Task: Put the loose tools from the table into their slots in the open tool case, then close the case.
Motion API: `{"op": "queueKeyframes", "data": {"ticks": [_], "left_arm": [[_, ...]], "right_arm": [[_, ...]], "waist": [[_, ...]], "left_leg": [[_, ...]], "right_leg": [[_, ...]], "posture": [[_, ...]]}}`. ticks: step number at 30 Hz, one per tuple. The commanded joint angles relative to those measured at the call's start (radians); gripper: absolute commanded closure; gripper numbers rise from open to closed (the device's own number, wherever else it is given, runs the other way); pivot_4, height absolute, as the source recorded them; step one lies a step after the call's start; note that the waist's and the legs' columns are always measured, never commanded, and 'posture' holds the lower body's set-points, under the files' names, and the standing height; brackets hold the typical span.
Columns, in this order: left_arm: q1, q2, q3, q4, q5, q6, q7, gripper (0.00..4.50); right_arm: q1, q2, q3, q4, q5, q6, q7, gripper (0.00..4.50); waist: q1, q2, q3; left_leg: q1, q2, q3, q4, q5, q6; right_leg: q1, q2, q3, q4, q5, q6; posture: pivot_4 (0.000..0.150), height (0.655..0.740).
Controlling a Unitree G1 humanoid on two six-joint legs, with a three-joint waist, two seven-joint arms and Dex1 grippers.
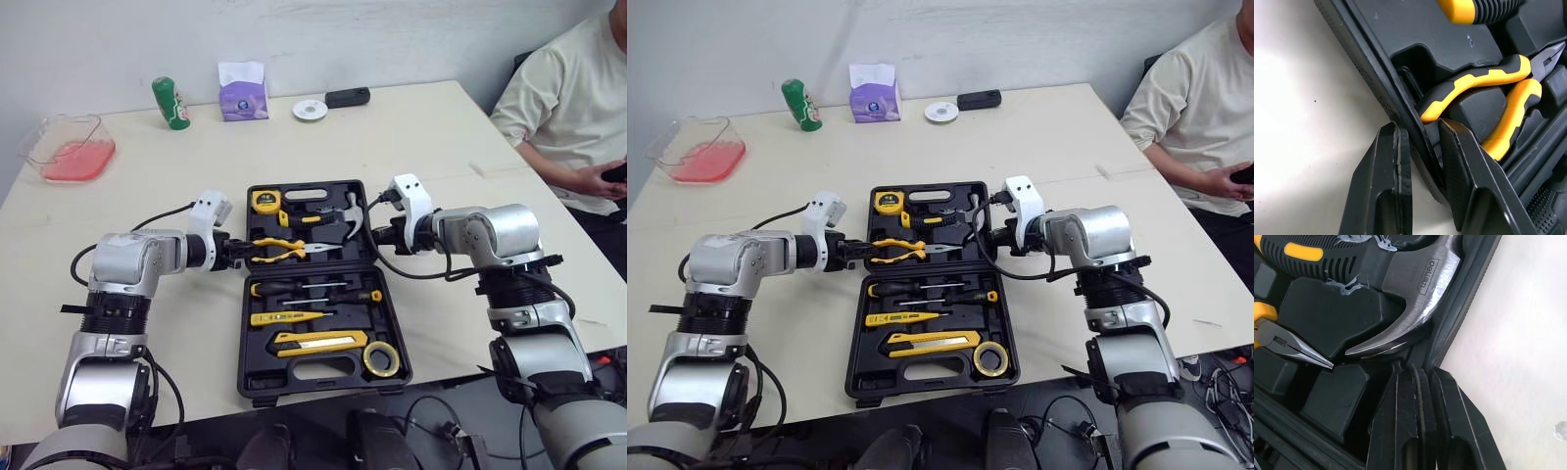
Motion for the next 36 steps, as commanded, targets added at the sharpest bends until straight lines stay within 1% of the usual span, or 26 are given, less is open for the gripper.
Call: {"op": "queueKeyframes", "data": {"ticks": [1,4,7,9,10,11,12,16,19,21,24,25,27,28,30,31,32,33,34,35,36], "left_arm": [[-0.021,-0.038,0.037,-0.062,-0.04,-0.071,-0.012,4.0],[-0.031,-0.054,0.05,-0.079,-0.019,-0.182,-0.007,4.15],[-0.045,-0.061,0.048,-0.072,0.015,-0.333,-0.013,4.28],[-0.052,-0.061,0.042,-0.062,0.038,-0.43,-0.016,4.34],[-0.054,-0.063,0.041,-0.056,0.045,-0.461,-0.017,4.38],[-0.052,-0.06,0.032,-0.051,0.064,-0.527,-0.025,4.43],[-0.046,-0.055,0.018,-0.049,0.088,-0.597,-0.036,4.48],[-0.016,-0.053,-0.008,-0.032,0.143,-0.767,-0.047,4.5],[0.009,-0.054,-0.02,-0.028,0.169,-0.84,-0.041,4.5],[0.049,-0.058,-0.026,-0.045,0.182,-0.878,-0.03,4.5],[0.167,-0.046,-0.048,-0.118,0.228,-0.97,-0.016,4.5],[0.213,-0.049,-0.042,-0.159,0.219,-0.972,-0.014,4.5],[0.282,-0.044,-0.03,-0.238,0.2,-0.967,-0.022,3.55],[0.31,-0.035,-0.025,-0.275,0.192,-0.965,-0.032,3.24],[0.373,-0.016,0.0,-0.362,0.163,-0.944,-0.051,2.13],[0.404,-0.002,0.019,-0.405,0.143,-0.927,-0.063,1.81],[0.442,0.022,0.059,-0.46,0.093,-0.866,-0.079,1.39],[0.476,0.054,0.102,-0.511,0.034,-0.785,-0.099,0.94],[0.506,0.089,0.149,-0.554,-0.027,-0.711,-0.119,0.32],[0.526,0.114,0.179,-0.584,-0.071,-0.659,-0.129,0.04],[0.544,0.14,0.205,-0.605,-0.104,-0.621,-0.142,0.04]], "right_arm": [[0.015,-0.025,0.023,-0.047,-0.048,-0.123,0.018,4.5],[0.006,-0.021,0.011,-0.072,-0.071,-0.284,0.037,4.5],[-0.022,-0.006,-0.024,-0.076,-0.093,-0.435,0.031,4.5],[-0.027,-0.015,-0.016,-0.072,-0.134,-0.558,0.041,4.5],[-0.026,-0.018,-0.012,-0.068,-0.15,-0.601,0.045,4.5],[-0.026,-0.02,-0.018,-0.062,-0.164,-0.66,0.044,4.5],[-0.024,-0.029,-0.014,-0.058,-0.19,-0.731,0.045,4.5],[0.007,-0.05,-0.001,-0.044,-0.255,-0.93,0.061,4.5],[0.058,-0.076,0.02,-0.045,-0.319,-1.072,0.064,4.5],[0.13,-0.092,0.035,-0.057,-0.354,-1.182,0.073,4.5],[0.267,-0.136,0.08,-0.052,-0.454,-1.465,0.059,4.5],[0.305,-0.15,0.089,-0.04,-0.484,-1.551,0.045,4.5],[0.346,-0.18,0.088,-0.02,-0.546,-1.7,-0.002,4.5],[0.36,-0.199,0.082,-0.019,-0.566,-1.769,-0.015,4.12],[0.4,-0.25,0.055,-0.042,-0.597,-1.902,-0.042,3.13],[0.428,-0.275,0.034,-0.07,-0.58,-1.931,-0.037,2.79],[0.482,-0.32,-0.001,-0.147,-0.528,-1.934,-0.007,2.32],[0.55,-0.384,-0.024,-0.241,-0.444,-1.911,0.056,1.84],[0.638,-0.463,-0.051,-0.363,-0.312,-1.843,0.14,1.3],[0.7,-0.518,-0.068,-0.446,-0.22,-1.791,0.194,1.3],[0.76,-0.568,-0.099,-0.522,-0.138,-1.715,0.233,1.3]], "waist": [[0.004,0.0,0.0],[0.002,-0.001,0.001],[-0.003,-0.001,0.003],[-0.007,-0.001,0.003],[-0.014,-0.001,0.003],[-0.02,-0.001,0.003],[-0.024,-0.001,0.003],[-0.03,-0.001,0.003],[-0.032,-0.001,0.003],[-0.031,-0.001,0.003],[-0.031,-0.001,0.003],[-0.032,-0.001,0.003],[-0.033,-0.001,0.003],[-0.033,-0.001,0.003],[-0.027,-0.001,0.003],[-0.025,-0.001,0.003],[-0.024,-0.001,0.003],[-0.022,0.0,0.004],[-0.022,0.0,0.004],[-0.019,0.001,0.005],[-0.018,0.001,0.005]], "left_leg": [[-0.001,0.0,-0.001,0.001,0.0,0.0],[-0.002,-0.001,-0.001,0.002,0.0,0.0],[-0.006,-0.001,0.0,0.001,0.0,0.0],[-0.007,-0.001,0.0,0.0,0.0,0.0],[-0.01,-0.001,0.0,0.0,0.0,0.0],[-0.017,-0.001,0.001,0.003,0.0,0.0],[-0.019,-0.001,0.001,0.006,0.0,0.0],[-0.019,-0.002,0.001,0.006,0.0,0.0],[-0.019,-0.002,0.001,0.005,0.0,0.0],[-0.019,-0.002,0.001,0.005,0.0,0.0],[-0.018,-0.002,0.001,0.005,0.0,0.0],[-0.017,-0.002,0.001,0.004,0.0,0.0],[-0.015,-0.002,0.002,0.003,-0.001,0.0],[-0.015,-0.003,0.002,0.002,-0.001,0.001],[-0.014,-0.004,0.002,0.003,-0.001,0.001],[-0.014,-0.004,0.002,0.004,-0.001,0.001],[-0.014,-0.004,0.002,0.005,-0.001,0.0],[-0.014,-0.003,0.002,0.005,-0.001,0.0],[-0.016,-0.002,0.0,0.004,-0.001,0.0],[-0.016,-0.001,0.0,0.003,-0.001,0.0],[-0.016,-0.001,-0.001,0.003,-0.001,0.0]], "right_leg": [[0.0,0.0,0.0,0.0,0.0,0.0],[-0.001,0.0,0.0,0.0,0.0,0.0],[-0.006,0.0,-0.001,-0.001,0.001,0.0],[-0.009,0.001,-0.002,-0.001,0.001,0.0],[-0.013,0.001,-0.002,0.0,0.001,0.0],[-0.02,0.001,-0.002,0.004,0.001,0.0],[-0.022,0.0,-0.003,0.004,0.001,0.0],[-0.023,0.0,-0.004,0.004,0.001,0.0],[-0.023,0.0,-0.003,0.004,0.001,0.0],[-0.023,0.0,-0.003,0.004,0.001,0.0],[-0.023,0.0,-0.003,0.004,0.001,0.0],[-0.023,0.0,-0.003,0.004,0.001,0.0],[-0.024,0.0,-0.002,0.004,0.001,0.0],[-0.024,0.0,-0.001,0.005,0.001,0.0],[-0.024,0.0,0.0,0.004,0.001,-0.001],[-0.023,0.0,0.0,0.004,0.002,-0.001],[-0.023,0.0,0.0,0.004,0.002,-0.001],[-0.023,0.0,0.001,0.004,0.002,-0.001],[-0.024,0.0,0.004,0.005,0.002,-0.001],[-0.023,0.001,0.006,0.005,0.002,-0.001],[-0.023,0.001,0.006,0.005,0.002,-0.001]], "posture": [[0.15,0.74],[0.15,0.74],[0.15,0.74],[0.15,0.74],[0.15,0.74],[0.15,0.74],[0.15,0.74],[0.15,0.74],[0.15,0.74],[0.15,0.74],[0.15,0.74],[0.15,0.74],[0.15,0.74],[0.15,0.74],[0.15,0.74],[0.15,0.74],[0.15,0.74],[0.15,0.74],[0.15,0.74],[0.15,0.74],[0.15,0.74]]}}
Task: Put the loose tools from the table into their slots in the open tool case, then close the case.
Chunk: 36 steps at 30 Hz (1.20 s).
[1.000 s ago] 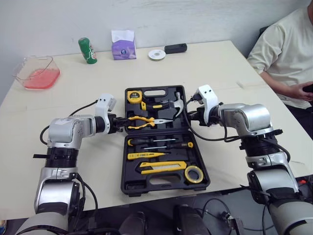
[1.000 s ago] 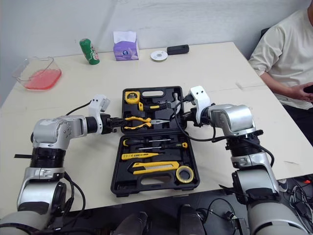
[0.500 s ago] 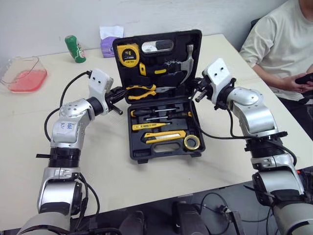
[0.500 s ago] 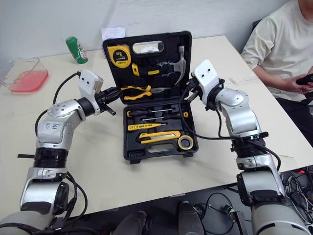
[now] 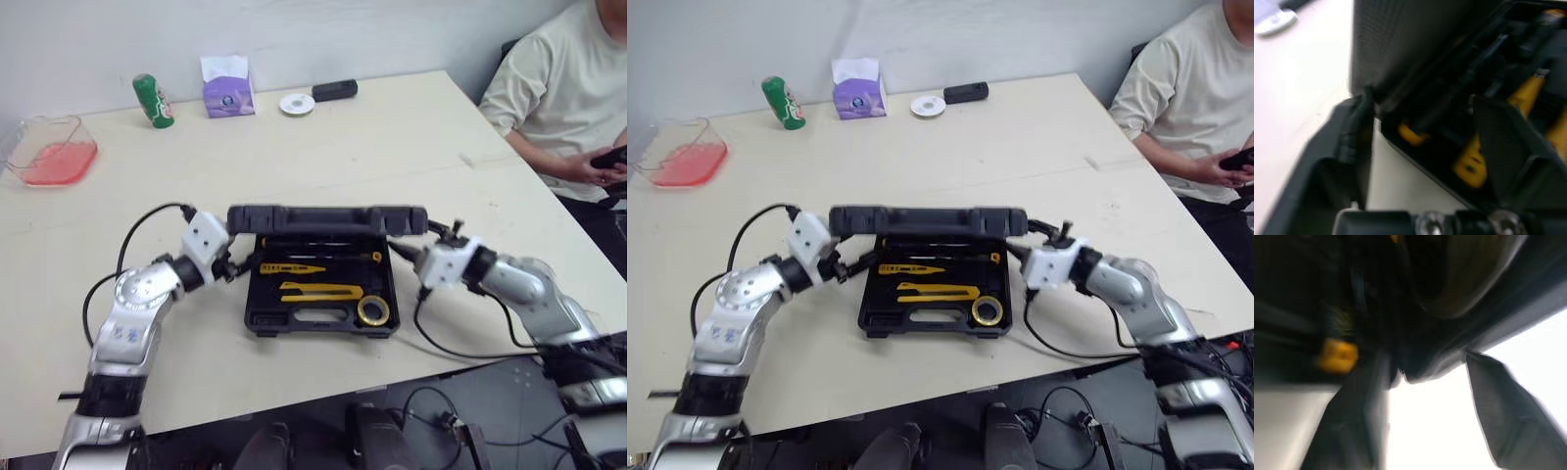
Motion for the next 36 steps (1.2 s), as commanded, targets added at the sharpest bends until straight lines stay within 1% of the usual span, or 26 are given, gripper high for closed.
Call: {"op": "queueKeyframes", "data": {"ticks": [1,2,3,4,5,6,7,8,10,12,14,15,16,18,19,20,21,22,23,24,25,27,29,32,33,36], "left_arm": [[0.062,0.115,0.176,-0.149,-0.196,0.182,-0.083,0.04],[0.092,0.153,0.219,-0.167,-0.243,0.227,-0.115,0.04],[0.15,0.212,0.277,-0.183,-0.3,0.287,-0.183,0.04],[0.239,0.292,0.343,-0.186,-0.355,0.363,-0.288,0.04],[0.308,0.355,0.389,-0.175,-0.383,0.404,-0.374,0.04],[0.353,0.398,0.421,-0.167,-0.404,0.431,-0.43,0.04],[0.37,0.43,0.434,-0.151,-0.429,0.457,-0.459,0.04],[0.353,0.435,0.429,-0.134,-0.441,0.448,-0.454,0.04],[0.287,0.442,0.382,-0.085,-0.419,0.439,-0.407,0.04],[0.192,0.444,0.321,-0.021,-0.392,0.429,-0.383,0.04],[0.117,0.442,0.268,0.032,-0.371,0.422,-0.371,0.04],[0.089,0.439,0.241,0.054,-0.353,0.407,-0.37,0.04],[0.06,0.434,0.213,0.077,-0.334,0.386,-0.37,0.04],[-0.022,0.407,0.149,0.142,-0.287,0.339,-0.348,0.0],[-0.062,0.386,0.128,0.173,-0.272,0.323,-0.335,0.43],[-0.113,0.364,0.097,0.21,-0.251,0.313,-0.317,0.59],[-0.18,0.33,0.054,0.264,-0.218,0.295,-0.296,0.96],[-0.23,0.307,0.022,0.305,-0.193,0.281,-0.283,1.36],[-0.309,0.264,-0.028,0.379,-0.152,0.253,-0.272,1.83],[-0.363,0.235,-0.06,0.434,-0.123,0.232,-0.269,2.24],[-0.423,0.201,-0.093,0.504,-0.083,0.201,-0.257,2.72],[-0.581,0.102,-0.16,0.718,0.014,0.109,-0.21,3.65],[-0.69,0.034,-0.208,0.894,0.096,0.001,-0.184,4.44],[-0.817,-0.048,-0.234,1.126,0.173,-0.129,-0.142,4.44],[-0.857,-0.076,-0.24,1.198,0.194,-0.168,-0.128,4.44],[-0.941,-0.143,-0.252,1.356,0.246,-0.271,-0.125,4.44]], "right_arm": [[0.222,-0.182,-0.194,-0.37,0.394,0.234,0.192,1.3],[0.309,-0.227,-0.274,-0.442,0.482,0.316,0.232,1.3],[0.426,-0.261,-0.386,-0.518,0.586,0.444,0.295,1.3],[0.55,-0.27,-0.499,-0.579,0.672,0.56,0.36,1.3],[0.642,-0.265,-0.558,-0.618,0.743,0.66,0.377,1.3],[0.701,-0.257,-0.604,-0.647,0.793,0.735,0.389,1.3],[0.732,-0.247,-0.609,-0.667,0.834,0.795,0.367,1.3],[0.744,-0.24,-0.599,-0.683,0.853,0.836,0.347,1.3],[0.745,-0.219,-0.561,-0.702,0.847,0.889,0.323,1.3],[0.735,-0.2,-0.51,-0.714,0.848,0.958,0.295,1.3],[0.702,-0.181,-0.471,-0.719,0.847,1.004,0.264,1.3],[0.683,-0.171,-0.456,-0.721,0.855,1.03,0.247,1.3],[0.664,-0.161,-0.439,-0.723,0.863,1.06,0.228,1.3],[0.63,-0.145,-0.391,-0.727,0.863,1.108,0.203,1.82],[0.618,-0.138,-0.371,-0.728,0.859,1.128,0.195,2.2],[0.609,-0.131,-0.348,-0.73,0.852,1.142,0.195,2.61],[0.59,-0.123,-0.312,-0.724,0.831,1.155,0.186,3.25],[0.574,-0.116,-0.287,-0.719,0.815,1.166,0.179,3.62],[0.542,-0.104,-0.242,-0.702,0.783,1.184,0.158,4.14],[0.516,-0.095,-0.212,-0.689,0.76,1.197,0.143,4.5],[0.492,-0.083,-0.184,-0.678,0.738,1.203,0.135,4.5],[0.45,-0.069,-0.119,-0.666,0.688,1.224,0.123,4.5],[0.419,-0.051,-0.075,-0.66,0.649,1.231,0.112,4.5],[0.386,-0.024,-0.043,-0.654,0.616,1.244,0.097,4.5],[0.378,-0.014,-0.038,-0.651,0.607,1.25,0.09,4.5],[0.363,0.004,-0.033,-0.646,0.587,1.255,0.085,4.5]], "waist": [[0.004,0.0,0.0],[0.009,0.0,0.001],[0.012,-0.001,0.002],[0.014,-0.002,0.004],[0.018,-0.004,0.007],[0.02,-0.005,0.008],[0.023,-0.005,0.008],[0.025,-0.004,0.012],[0.045,0.0,0.016],[0.059,0.0,0.016],[0.063,-0.001,0.016],[0.062,-0.001,0.016],[0.061,-0.001,0.016],[0.057,-0.001,0.016],[0.055,-0.002,0.017],[0.053,-0.002,0.017],[0.052,-0.002,0.017],[0.052,-0.002,0.016],[0.052,-0.003,0.016],[0.054,-0.005,0.016],[0.055,-0.007,0.017],[0.058,-0.008,0.017],[0.06,-0.011,0.017],[0.053,-0.012,0.017],[0.051,-0.013,0.017],[0.046,-0.014,0.017]], "left_leg": [[0.001,0.001,0.0,0.0,0.0,0.0],[0.004,0.001,-0.001,0.0,-0.001,0.0],[0.005,0.001,-0.001,0.0,-0.001,0.001],[0.011,0.003,0.0,-0.002,-0.003,0.002],[0.024,0.006,0.0,-0.007,-0.004,0.003],[0.029,0.006,0.0,-0.01,-0.005,0.004],[0.037,0.008,-0.001,-0.015,-0.006,0.005],[0.042,0.008,-0.001,-0.015,-0.009,0.006],[0.05,0.008,-0.001,-0.014,-0.015,0.014],[0.05,0.007,-0.001,-0.014,-0.015,0.015],[0.049,0.006,-0.002,-0.013,-0.014,0.014],[0.049,0.006,-0.002,-0.013,-0.013,0.012],[0.047,0.006,-0.001,-0.014,-0.01,0.006],[0.045,0.006,-0.001,-0.014,-0.01,0.005],[0.045,0.007,-0.001,-0.014,-0.009,0.005],[0.042,0.007,-0.002,-0.014,-0.009,0.005],[0.041,0.007,-0.002,-0.014,-0.009,0.005],[0.039,0.007,-0.002,-0.013,-0.009,0.004],[0.037,0.006,-0.002,-0.012,-0.008,0.004],[0.032,0.005,-0.002,-0.011,-0.007,0.004],[0.032,0.004,-0.002,-0.01,-0.006,0.003],[0.032,0.003,-0.001,-0.01,-0.005,0.004],[0.031,0.003,-0.001,-0.01,-0.005,0.003],[0.029,0.003,0.002,-0.01,-0.005,0.003],[0.028,0.003,0.002,-0.01,-0.005,0.003],[0.015,0.002,0.003,-0.003,-0.005,0.004]], "right_leg": [[0.002,0.0,0.0,-0.001,0.0,0.0],[0.006,0.001,-0.001,-0.007,0.001,-0.001],[0.008,0.001,0.0,-0.008,0.001,-0.002],[0.015,0.001,0.0,-0.01,0.001,-0.002],[0.028,0.004,-0.001,-0.018,0.002,-0.004],[0.035,0.004,-0.002,-0.02,0.002,-0.004],[0.043,0.005,-0.002,-0.025,0.001,-0.005],[0.047,0.005,-0.003,-0.025,0.0,-0.007],[0.06,0.004,-0.004,-0.032,0.0,-0.008],[0.06,0.002,-0.004,-0.035,0.001,-0.008],[0.059,0.002,-0.005,-0.034,0.003,-0.004],[0.058,0.002,-0.005,-0.034,0.003,-0.004],[0.055,0.002,-0.005,-0.034,0.003,-0.003],[0.053,0.002,-0.005,-0.033,0.003,-0.003],[0.053,0.003,-0.006,-0.034,0.003,-0.003],[0.051,0.003,-0.006,-0.034,0.003,-0.003],[0.049,0.003,-0.006,-0.033,0.003,-0.003],[0.048,0.003,-0.006,-0.033,0.003,-0.003],[0.045,0.003,-0.007,-0.032,0.004,-0.003],[0.04,0.002,-0.006,-0.03,0.004,-0.002],[0.04,0.002,-0.007,-0.028,0.004,-0.002],[0.039,0.002,-0.007,-0.027,0.005,-0.001],[0.039,0.002,-0.009,-0.027,0.005,-0.001],[0.034,0.003,-0.009,-0.025,0.005,-0.001],[0.032,0.003,-0.009,-0.022,0.005,-0.001],[0.019,0.003,-0.011,-0.017,0.005,0.0]], "posture": [[0.15,0.74],[0.15,0.74],[0.15,0.74],[0.15,0.74],[0.15,0.74],[0.15,0.74],[0.15,0.74],[0.15,0.74],[0.15,0.74],[0.15,0.74],[0.15,0.74],[0.15,0.74],[0.15,0.74],[0.15,0.74],[0.15,0.74],[0.15,0.74],[0.15,0.74],[0.15,0.74],[0.15,0.74],[0.15,0.74],[0.15,0.74],[0.15,0.74],[0.15,0.74],[0.15,0.74],[0.15,0.74],[0.15,0.74]]}}
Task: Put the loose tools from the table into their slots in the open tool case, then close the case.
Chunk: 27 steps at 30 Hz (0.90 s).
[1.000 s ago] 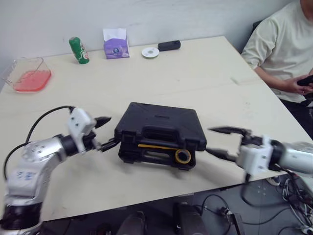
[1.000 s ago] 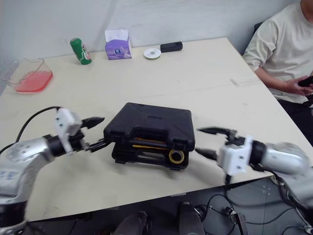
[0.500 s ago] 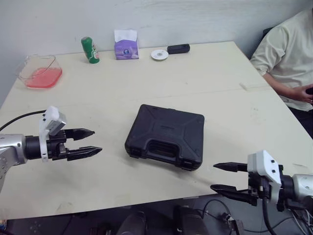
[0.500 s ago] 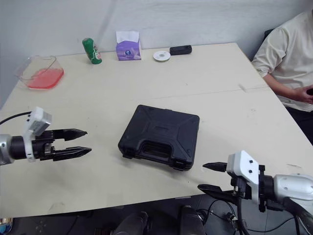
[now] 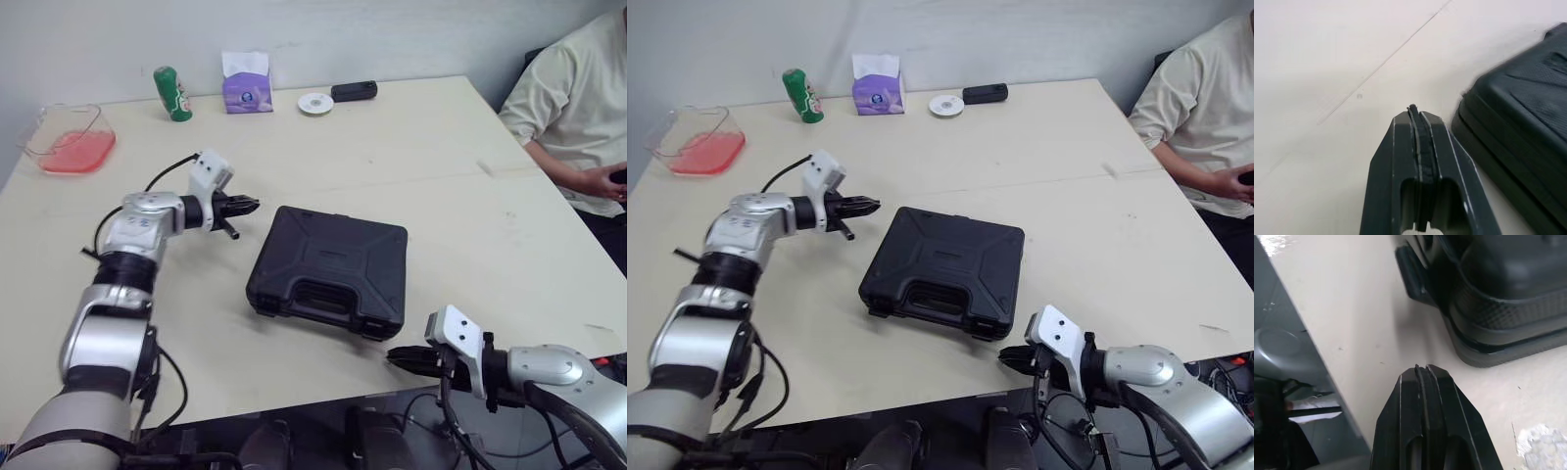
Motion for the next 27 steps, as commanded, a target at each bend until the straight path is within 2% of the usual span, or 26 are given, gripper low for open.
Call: {"op": "queueKeyframes", "data": {"ticks": [1,5,11,13,20,24,27], "left_arm": [[-0.085,-0.047,-0.004,0.153,0.063,-0.132,0.01,4.44],[-0.142,-0.107,-0.019,0.27,0.13,-0.248,0.024,4.44],[-0.167,-0.127,-0.017,0.332,0.185,-0.346,-0.031,4.44],[-0.167,-0.124,-0.018,0.336,0.196,-0.368,-0.079,4.44],[-0.114,-0.09,-0.022,0.297,0.191,-0.474,-0.424,4.44],[-0.096,-0.08,0.009,0.269,0.162,-0.452,-0.502,4.44],[-0.091,-0.072,0.023,0.254,0.163,-0.446,-0.483,4.44]], "right_arm": [[-0.016,0.02,-0.006,-0.01,-0.019,0.005,-0.005,4.5],[-0.037,0.037,-0.015,-0.009,-0.026,0.011,-0.001,4.5],[-0.082,0.057,-0.012,0.029,-0.051,0.012,-0.005,4.5],[-0.088,0.048,-0.018,0.055,-0.066,0.004,0.009,4.5],[-0.153,-0.078,-0.107,0.236,-0.132,-0.058,0.126,4.5],[-0.154,-0.118,-0.143,0.292,-0.153,-0.063,0.159,4.5],[-0.125,-0.147,-0.185,0.305,-0.156,-0.053,0.19,4.5]], "waist": [[-0.001,0.0,0.0],[0.004,-0.001,0.001],[0.011,-0.002,0.001],[0.012,-0.002,0.001],[0.019,-0.002,0.001],[0.021,-0.002,0.001],[0.021,-0.002,0.001]], "left_leg": [[-0.001,0.0,0.0,0.002,0.0,0.0],[-0.001,-0.001,0.0,0.005,0.0,0.0],[-0.001,-0.003,-0.001,0.006,0.0,0.0],[-0.001,-0.003,-0.001,0.006,0.0,0.001],[-0.002,-0.006,0.0,0.007,0.001,0.003],[-0.002,-0.005,-0.001,0.007,0.001,0.004],[-0.002,-0.005,-0.001,0.007,0.001,0.004]], "right_leg": [[-0.001,0.0,-0.001,0.001,0.0,0.0],[0.0,-0.001,0.0,0.0,0.0,0.001],[0.001,-0.002,0.0,0.0,0.001,0.002],[0.001,-0.002,0.0,0.001,0.001,0.002],[0.001,-0.002,0.0,0.001,0.002,0.003],[0.001,-0.003,0.0,0.001,0.002,0.004],[0.001,-0.003,0.0,0.001,0.002,0.004]], "posture": [[0.15,0.74],[0.15,0.74],[0.15,0.74],[0.15,0.74],[0.15,0.74],[0.15,0.74],[0.15,0.74]]}}
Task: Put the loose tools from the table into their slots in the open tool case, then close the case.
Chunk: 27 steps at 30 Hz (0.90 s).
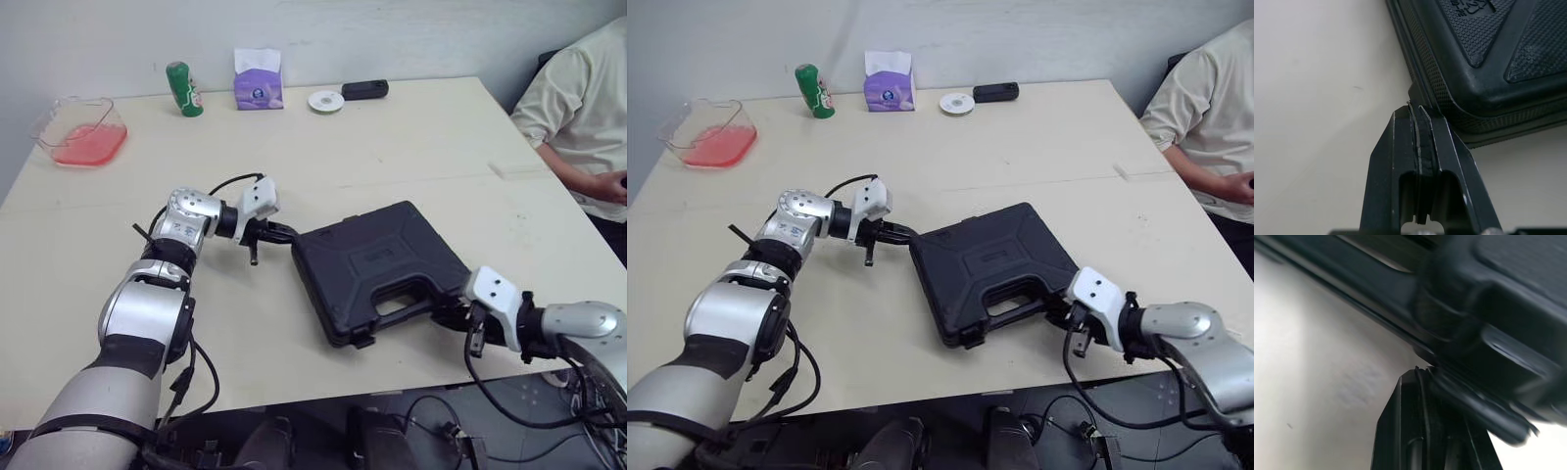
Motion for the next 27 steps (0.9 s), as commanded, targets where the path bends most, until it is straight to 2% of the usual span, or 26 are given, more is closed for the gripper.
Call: {"op": "queueKeyframes", "data": {"ticks": [1,3,5,9,12,15,21,27], "left_arm": [[-0.004,0.02,0.033,-0.05,-0.022,0.006,0.0,4.44],[-0.014,0.021,0.049,-0.067,-0.031,0.03,0.012,4.44],[-0.041,0.002,0.081,-0.119,-0.077,0.131,-0.012,4.44],[-0.013,-0.09,0.083,-0.416,-0.19,0.384,-0.067,4.44],[0.07,-0.159,0.026,-0.637,-0.206,0.494,-0.026,4.44],[0.121,-0.261,-0.029,-0.751,-0.208,0.559,0.052,4.44],[0.115,-0.409,-0.14,-0.672,-0.111,0.519,0.232,4.44],[0.093,-0.485,-0.228,-0.532,-0.046,0.392,0.254,4.44]], "right_arm": [[0.029,-0.045,-0.075,-0.007,-0.007,-0.004,0.038,4.5],[0.065,-0.059,-0.111,-0.003,-0.018,0.0,0.04,4.5],[0.103,-0.05,-0.172,-0.014,-0.014,0.005,0.028,4.5],[0.161,0.027,-0.291,-0.103,0.063,0.044,-0.001,4.5],[0.202,0.064,-0.309,-0.152,0.06,0.067,-0.031,4.5],[0.227,0.093,-0.309,-0.182,0.052,0.068,-0.057,4.5],[0.229,0.14,-0.323,-0.216,0.061,0.085,-0.113,4.5],[0.195,0.149,-0.309,-0.236,0.069,0.101,-0.136,4.5]], "waist": [[0.0,0.0,0.0],[0.002,0.0,0.0],[0.003,0.0,0.0],[0.011,0.0,0.0],[0.008,0.0,0.0],[0.005,0.001,-0.001],[0.006,0.001,0.0],[0.009,0.002,-0.001]], "left_leg": [[0.0,0.0,0.0,0.0,0.0,0.0],[0.0,0.0,0.0,0.0,0.0,0.0],[0.0,0.0,0.0,0.0,0.0,0.0],[-0.002,0.0,-0.001,0.001,0.0,0.0],[-0.003,-0.001,-0.002,0.002,0.0,0.0],[0.0,0.0,0.0,0.001,0.0,0.001],[0.002,0.0,0.001,0.001,0.0,0.0],[0.002,-0.001,0.002,0.001,0.0,0.0]], "right_leg": [[0.0,0.0,0.0,0.0,0.0,0.0],[0.0,0.0,0.0,0.0,0.0,0.0],[0.0,0.0,0.0,0.0,0.0,0.0],[0.0,0.0,0.0,0.001,0.001,0.001],[0.001,-0.001,0.002,0.0,0.002,0.002],[0.002,0.0,0.003,0.0,0.002,0.003],[0.002,0.001,0.004,-0.002,0.002,0.003],[0.002,0.001,0.005,-0.002,0.002,0.003]], "posture": [[0.15,0.74],[0.15,0.74],[0.15,0.74],[0.15,0.74],[0.15,0.74],[0.15,0.74],[0.15,0.74],[0.15,0.74]]}}
